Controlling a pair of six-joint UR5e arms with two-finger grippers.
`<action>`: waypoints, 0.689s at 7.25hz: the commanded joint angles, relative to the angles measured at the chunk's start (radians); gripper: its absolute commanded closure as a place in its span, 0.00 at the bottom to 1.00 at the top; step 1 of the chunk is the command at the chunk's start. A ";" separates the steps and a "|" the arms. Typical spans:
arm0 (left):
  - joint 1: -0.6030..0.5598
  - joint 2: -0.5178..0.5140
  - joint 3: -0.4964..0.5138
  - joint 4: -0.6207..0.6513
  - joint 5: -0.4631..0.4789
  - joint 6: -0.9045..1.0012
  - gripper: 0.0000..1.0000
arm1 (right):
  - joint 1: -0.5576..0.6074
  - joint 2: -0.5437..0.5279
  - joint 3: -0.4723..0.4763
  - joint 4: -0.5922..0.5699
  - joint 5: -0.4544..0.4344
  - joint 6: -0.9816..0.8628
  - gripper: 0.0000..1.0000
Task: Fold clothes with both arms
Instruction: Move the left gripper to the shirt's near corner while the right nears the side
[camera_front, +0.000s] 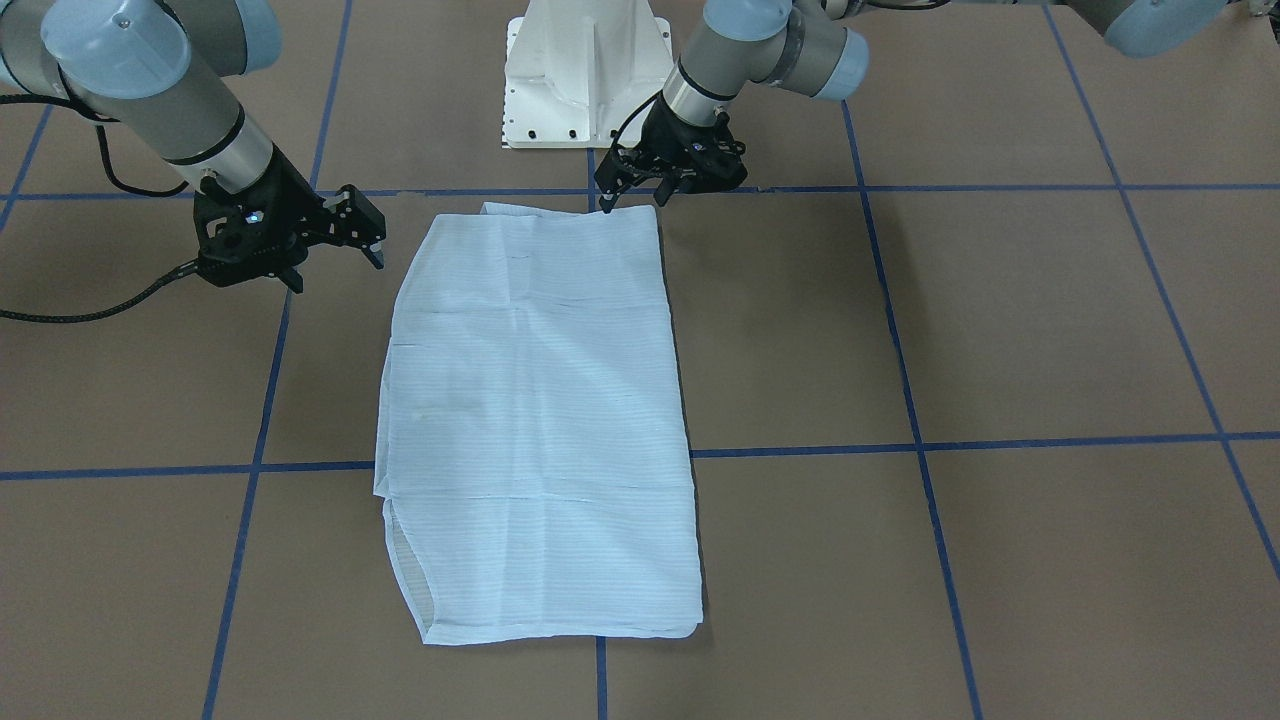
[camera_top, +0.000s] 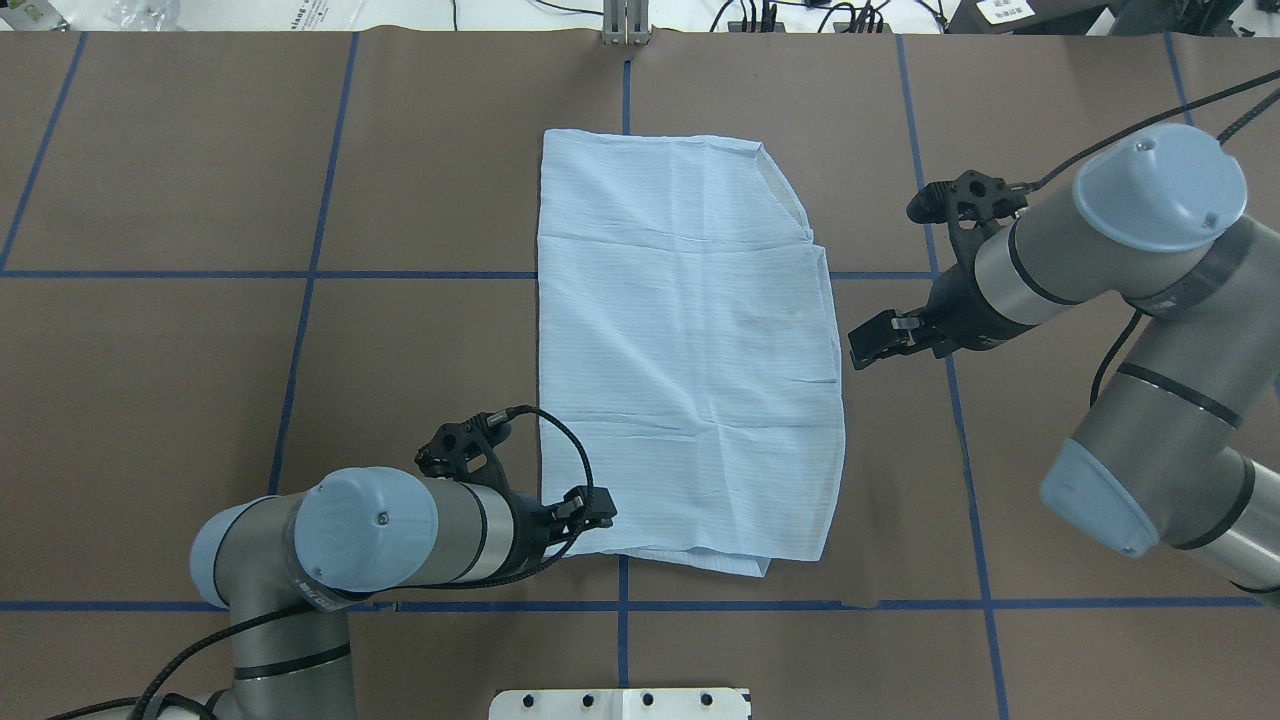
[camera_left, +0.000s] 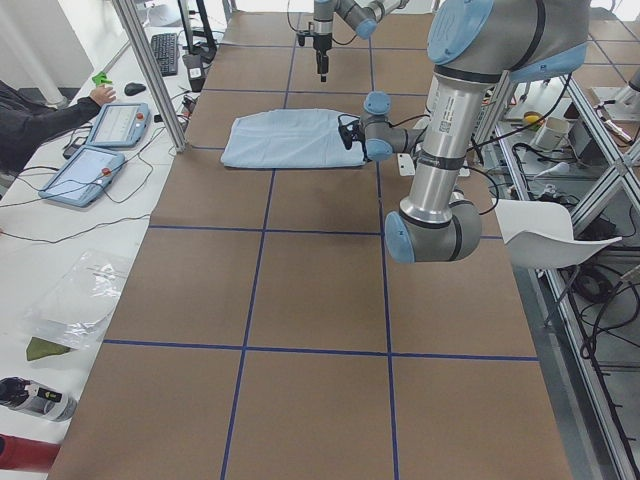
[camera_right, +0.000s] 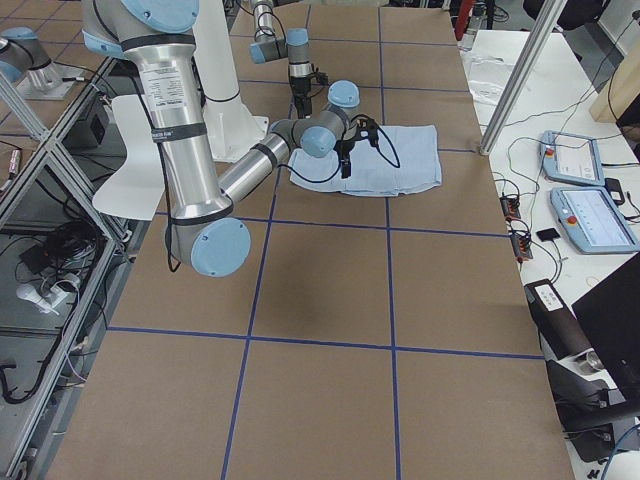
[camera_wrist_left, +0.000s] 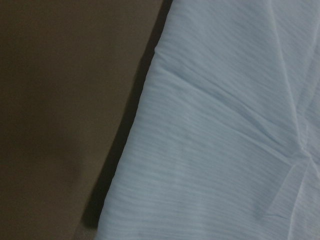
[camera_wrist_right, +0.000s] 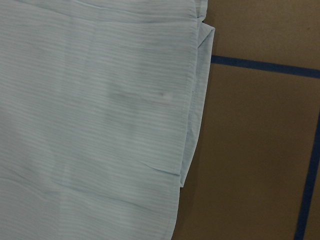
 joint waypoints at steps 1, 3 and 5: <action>0.025 0.001 0.011 0.013 0.006 -0.001 0.09 | -0.001 -0.002 0.002 0.000 -0.001 0.002 0.00; 0.025 0.000 0.023 0.013 0.006 -0.001 0.13 | -0.001 -0.002 0.000 0.000 -0.001 0.002 0.00; 0.025 -0.002 0.031 0.015 0.008 -0.001 0.18 | -0.001 -0.002 -0.001 0.000 -0.003 0.001 0.00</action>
